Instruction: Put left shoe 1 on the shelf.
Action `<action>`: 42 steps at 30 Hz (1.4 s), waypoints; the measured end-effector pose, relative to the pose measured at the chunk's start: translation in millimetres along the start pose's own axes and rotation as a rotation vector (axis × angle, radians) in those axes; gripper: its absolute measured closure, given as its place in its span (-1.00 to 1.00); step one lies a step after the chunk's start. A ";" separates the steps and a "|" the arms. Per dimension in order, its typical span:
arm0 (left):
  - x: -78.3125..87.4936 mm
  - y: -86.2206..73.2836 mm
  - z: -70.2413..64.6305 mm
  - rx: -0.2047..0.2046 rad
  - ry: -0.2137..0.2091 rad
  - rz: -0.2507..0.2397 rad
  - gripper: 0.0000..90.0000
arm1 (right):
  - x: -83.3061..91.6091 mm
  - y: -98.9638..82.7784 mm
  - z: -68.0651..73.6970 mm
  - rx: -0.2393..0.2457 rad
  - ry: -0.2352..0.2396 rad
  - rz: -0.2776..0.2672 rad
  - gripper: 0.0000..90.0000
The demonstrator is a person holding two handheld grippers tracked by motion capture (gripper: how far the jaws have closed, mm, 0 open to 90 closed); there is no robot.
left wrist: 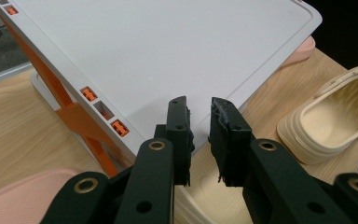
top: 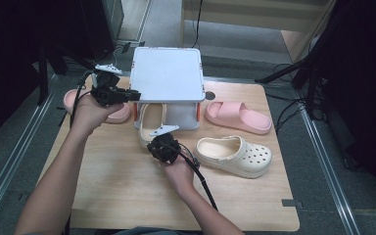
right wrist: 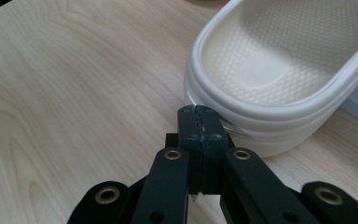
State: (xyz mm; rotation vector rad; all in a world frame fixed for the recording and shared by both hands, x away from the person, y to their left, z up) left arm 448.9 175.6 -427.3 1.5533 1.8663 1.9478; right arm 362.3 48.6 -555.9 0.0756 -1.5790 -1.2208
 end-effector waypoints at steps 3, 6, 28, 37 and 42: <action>0.1 0.0 0.4 0.002 -0.003 0.000 0.73 | -3.1 2.8 -6.3 -0.005 -0.016 0.005 1.00; -0.1 0.0 0.2 0.003 -0.004 -0.001 0.73 | -6.0 7.7 -10.7 0.000 -0.025 0.000 1.00; 0.1 0.0 1.7 0.005 -0.001 -0.006 0.75 | -37.9 40.2 -34.9 -0.036 -0.036 -0.027 0.98; 3.5 2.7 -0.2 0.013 -0.004 -0.029 0.86 | -6.8 32.2 -18.2 -0.054 0.044 -0.059 0.98; 12.1 5.4 -10.2 0.003 -0.033 -0.036 0.76 | 24.3 17.6 -5.7 -0.020 0.086 -0.065 0.96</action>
Point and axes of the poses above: each handheld gripper's, and its own axes: x roughly backward along the jaws, y roughly out of its top, z roughly to its left, the point moved 7 cm from there along -x, roughly forward along the jaws, and after that the axes turned 1 degree about -y, right-handed, at the moved point
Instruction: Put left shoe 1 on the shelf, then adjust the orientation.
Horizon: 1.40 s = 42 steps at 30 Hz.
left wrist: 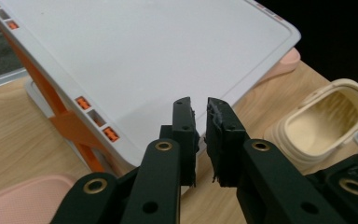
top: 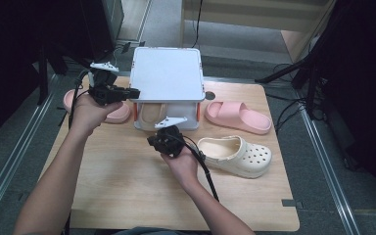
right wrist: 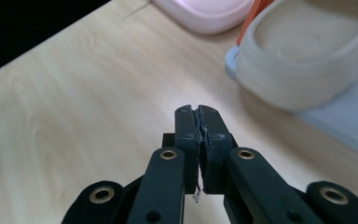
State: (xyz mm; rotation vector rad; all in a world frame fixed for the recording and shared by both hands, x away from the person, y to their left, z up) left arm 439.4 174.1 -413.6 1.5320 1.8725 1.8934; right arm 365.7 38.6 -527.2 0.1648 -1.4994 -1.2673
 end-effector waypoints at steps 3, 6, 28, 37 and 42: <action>3.9 -0.1 -9.0 -0.021 -0.007 0.007 0.70 | 22.7 -9.0 3.4 0.010 0.015 -0.005 0.93; 9.0 -0.4 -19.4 -0.006 -0.073 -0.004 0.64 | 42.5 -15.7 0.6 0.015 0.009 -0.011 0.90; 15.7 -55.3 -42.1 -0.010 -0.045 0.021 0.59 | 103.8 -43.7 -51.8 -0.038 -0.075 -0.034 0.94; 7.2 -81.1 -46.7 -0.004 -0.042 0.059 0.62 | 106.1 -47.4 -75.6 -0.106 -0.095 -0.025 1.00; 3.3 -93.5 -45.3 -0.002 -0.021 0.081 0.69 | 109.0 -51.6 -91.4 -0.121 -0.146 -0.010 1.00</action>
Point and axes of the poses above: each handheld gripper's, and its own axes: x roughly backward along the jaws, y roughly out of its top, z roughly to its left, the point moved 7 cm from there along -x, roughly forward along the jaws, and after that the axes turned 1 degree about -y, right-handed, at the moved point
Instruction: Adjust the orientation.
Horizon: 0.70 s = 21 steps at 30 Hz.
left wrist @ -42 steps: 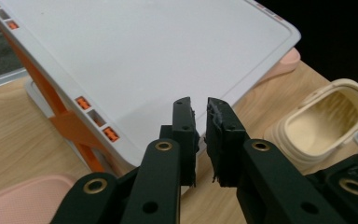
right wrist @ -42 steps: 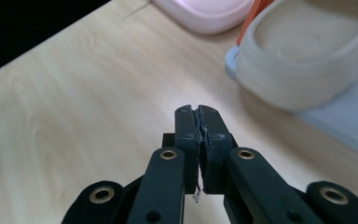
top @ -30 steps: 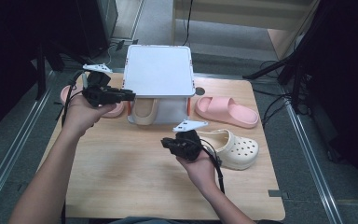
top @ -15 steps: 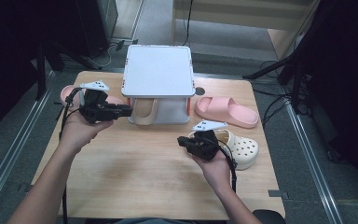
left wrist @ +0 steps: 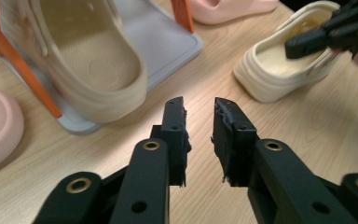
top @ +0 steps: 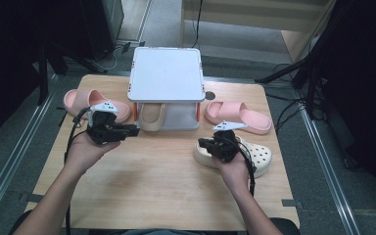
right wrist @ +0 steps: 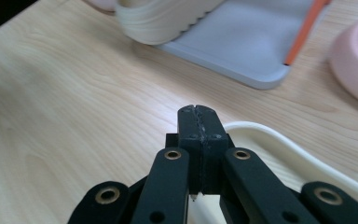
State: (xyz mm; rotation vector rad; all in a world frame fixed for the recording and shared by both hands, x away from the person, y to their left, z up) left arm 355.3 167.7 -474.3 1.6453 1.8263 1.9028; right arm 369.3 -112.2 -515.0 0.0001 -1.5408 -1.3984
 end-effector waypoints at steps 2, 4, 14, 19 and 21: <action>-1.2 -3.2 0.3 0.000 0.003 0.007 0.77 | 0.4 -0.6 -5.5 0.004 -0.023 0.003 1.00; -1.5 -5.1 0.4 -0.002 0.004 0.013 0.84 | 0.6 -1.1 -9.4 -0.010 -0.033 0.008 1.00; -2.2 -7.1 1.0 -0.002 0.002 0.004 0.86 | -5.9 -6.0 -13.8 -0.009 -0.048 0.050 1.00; -5.1 -8.9 0.1 -0.012 -0.003 0.022 0.85 | -14.3 -9.7 -7.8 0.001 -0.041 0.085 1.00; -5.2 -9.2 -0.1 -0.016 -0.004 0.027 0.85 | -17.1 -10.3 -4.1 -0.004 -0.035 0.091 0.98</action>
Point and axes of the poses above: each handheld gripper's, and its own axes: x roughly backward along the jaws, y roughly out of its top, z roughly to its left, the point moved 7 cm from there along -x, roughly forward along the jaws, and after that the axes turned 1 degree about -y, right-handed, at the moved point
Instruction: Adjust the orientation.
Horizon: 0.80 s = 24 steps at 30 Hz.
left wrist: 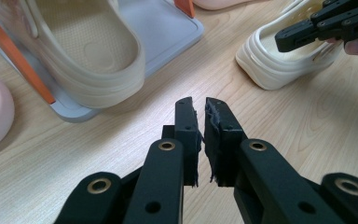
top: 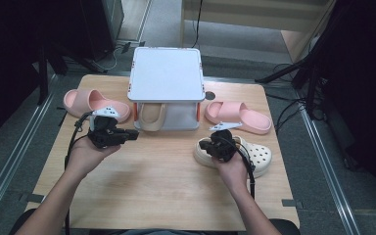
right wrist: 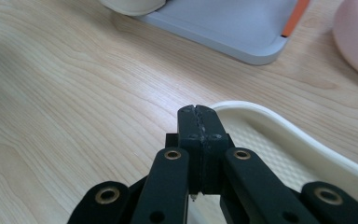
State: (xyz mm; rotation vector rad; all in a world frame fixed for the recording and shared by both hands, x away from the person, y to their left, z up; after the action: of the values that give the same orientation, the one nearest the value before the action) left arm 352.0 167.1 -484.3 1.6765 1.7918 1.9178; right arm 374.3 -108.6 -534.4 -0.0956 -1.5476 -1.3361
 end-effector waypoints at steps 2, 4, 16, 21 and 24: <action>-0.1 -0.1 0.4 -0.001 0.002 0.000 0.84 | -2.5 0.5 1.4 0.005 0.003 -0.004 0.85; 0.1 -0.1 0.6 0.002 0.003 -0.001 0.84 | -4.3 -0.1 2.5 0.004 -0.002 0.000 0.78; -0.3 -1.5 2.5 0.001 0.008 0.009 0.82 | -12.9 -8.8 5.8 -0.028 -0.048 0.038 0.60; -0.3 -1.7 4.2 0.003 0.013 0.009 0.81 | -16.5 -10.1 8.2 -0.030 -0.076 0.052 0.62; -0.4 -1.5 4.4 0.003 0.015 0.007 0.81 | -16.9 -8.7 9.1 -0.059 -0.074 0.056 0.71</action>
State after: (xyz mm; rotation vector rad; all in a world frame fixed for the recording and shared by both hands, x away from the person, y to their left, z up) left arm 354.3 170.5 -486.6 1.6760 1.7978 1.9361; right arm 370.8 -96.0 -550.9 -0.2265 -1.5563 -1.3474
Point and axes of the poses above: each handheld gripper's, and its own axes: x roughly backward along the jaws, y roughly out of its top, z roughly to its left, the point moved 7 cm from there along -x, roughly forward along the jaws, and after that the axes turned 1 degree about -y, right-handed, at the moved point
